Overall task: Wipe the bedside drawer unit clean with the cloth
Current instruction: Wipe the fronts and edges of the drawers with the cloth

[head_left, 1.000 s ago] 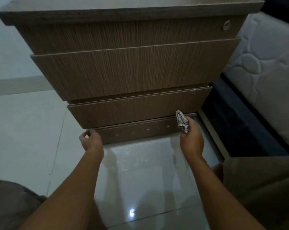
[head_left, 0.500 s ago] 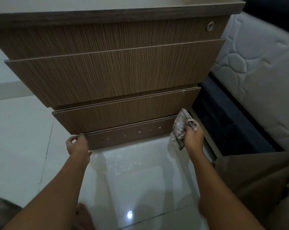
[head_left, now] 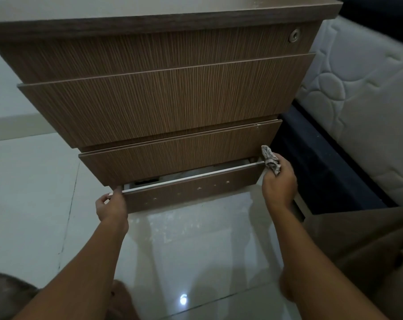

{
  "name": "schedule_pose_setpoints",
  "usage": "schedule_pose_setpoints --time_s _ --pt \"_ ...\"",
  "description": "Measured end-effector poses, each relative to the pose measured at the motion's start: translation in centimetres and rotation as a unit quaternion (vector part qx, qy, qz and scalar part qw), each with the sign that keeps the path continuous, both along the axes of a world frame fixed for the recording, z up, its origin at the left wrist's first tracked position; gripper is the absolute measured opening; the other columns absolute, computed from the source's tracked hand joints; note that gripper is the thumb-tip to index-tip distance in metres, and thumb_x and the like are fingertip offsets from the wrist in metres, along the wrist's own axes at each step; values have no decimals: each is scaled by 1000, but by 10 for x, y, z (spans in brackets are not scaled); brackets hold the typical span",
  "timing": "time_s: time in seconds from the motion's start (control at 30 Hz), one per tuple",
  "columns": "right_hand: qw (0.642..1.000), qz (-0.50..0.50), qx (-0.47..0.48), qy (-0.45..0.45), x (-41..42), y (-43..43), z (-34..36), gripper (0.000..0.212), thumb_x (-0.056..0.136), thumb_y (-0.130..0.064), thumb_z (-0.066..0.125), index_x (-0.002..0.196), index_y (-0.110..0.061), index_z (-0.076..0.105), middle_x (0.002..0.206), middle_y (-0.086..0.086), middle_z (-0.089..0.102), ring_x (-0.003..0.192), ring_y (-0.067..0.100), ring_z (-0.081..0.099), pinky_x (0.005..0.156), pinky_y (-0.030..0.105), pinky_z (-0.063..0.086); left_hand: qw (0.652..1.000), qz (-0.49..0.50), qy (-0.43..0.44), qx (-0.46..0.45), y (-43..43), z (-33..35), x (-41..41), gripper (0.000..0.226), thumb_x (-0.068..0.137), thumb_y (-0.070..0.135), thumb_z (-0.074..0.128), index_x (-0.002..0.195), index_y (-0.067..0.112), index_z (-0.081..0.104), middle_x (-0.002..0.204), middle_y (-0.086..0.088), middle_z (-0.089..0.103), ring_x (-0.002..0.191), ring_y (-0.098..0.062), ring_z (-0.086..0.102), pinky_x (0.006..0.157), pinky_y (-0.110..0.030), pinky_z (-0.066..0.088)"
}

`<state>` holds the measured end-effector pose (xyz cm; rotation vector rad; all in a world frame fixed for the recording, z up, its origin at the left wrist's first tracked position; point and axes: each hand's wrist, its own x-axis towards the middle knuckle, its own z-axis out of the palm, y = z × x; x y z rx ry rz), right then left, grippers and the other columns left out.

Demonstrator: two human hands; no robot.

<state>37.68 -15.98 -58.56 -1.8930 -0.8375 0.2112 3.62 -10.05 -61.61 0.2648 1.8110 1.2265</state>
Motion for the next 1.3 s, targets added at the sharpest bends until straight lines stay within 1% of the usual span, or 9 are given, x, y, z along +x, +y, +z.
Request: schedule_pose_setpoints --time_s 0.17,0.3,0.47,0.53,0.6,0.7,0.9,1.07,1.3 --pt "984 78 -90 -133 2 12 -13 46 85 -3 55 128 -19 61 128 1 62 118 20 54 97 35 44 1000 -1 4 -4 -3 -2 -1 31 89 33 64 115 23 50 117 -9 55 103 -28 57 93 -39 50" --pt "948 155 -185 -210 3 18 -26 54 83 -5 58 136 -17 54 144 3 50 138 20 36 114 39 29 1000 -11 16 -14 -2 -3 -5 37 89 32 64 122 21 49 120 -11 57 107 -30 59 93 -40 52" --pt "928 213 -152 -266 5 19 -32 50 80 -10 58 130 -15 59 133 4 60 130 26 45 111 44 33 999 -20 20 -17 -3 -5 -11 35 87 32 66 117 20 53 122 -11 60 110 -30 59 97 -44 51" --pt "921 227 -131 -288 4 21 -33 49 77 -15 54 124 -13 64 125 7 64 124 28 51 113 47 29 999 -26 31 -17 -5 -6 -13 35 87 32 68 117 19 55 122 -10 61 110 -29 59 97 -43 51" --pt "917 242 -124 -292 1 24 -35 48 76 -19 50 122 -13 66 122 7 66 121 27 54 115 47 25 999 -31 41 -14 -7 -8 -15 38 89 33 66 122 16 57 121 -8 61 108 -26 59 93 -40 50" --pt "915 266 -107 -283 -6 26 -39 47 77 -18 51 121 -14 66 120 7 68 118 25 55 112 45 32 999 -38 37 -7 -11 -7 -18 36 93 34 59 123 14 57 112 -6 58 100 -23 54 86 -37 46" --pt "905 291 -65 -303 -38 25 -47 47 78 -15 55 124 -14 63 121 5 67 118 24 55 108 46 37 998 -57 -32 0 -17 -2 -25 20 98 31 48 114 21 55 121 -2 57 111 -23 56 101 -44 47" --pt "896 323 -70 -298 -79 27 -55 50 79 -18 58 129 -16 60 126 4 64 122 23 51 111 38 28 993 -84 -84 12 -26 4 -35 30 98 30 38 123 22 54 124 0 58 98 -31 69 96 -48 52" --pt "882 362 -69 -294 -151 30 -61 56 78 -24 48 133 -17 57 130 3 61 125 23 50 112 45 29 985 -136 -107 10 -31 9 -48 47 100 43 23 126 24 57 134 1 57 98 -34 69 92 -47 52"
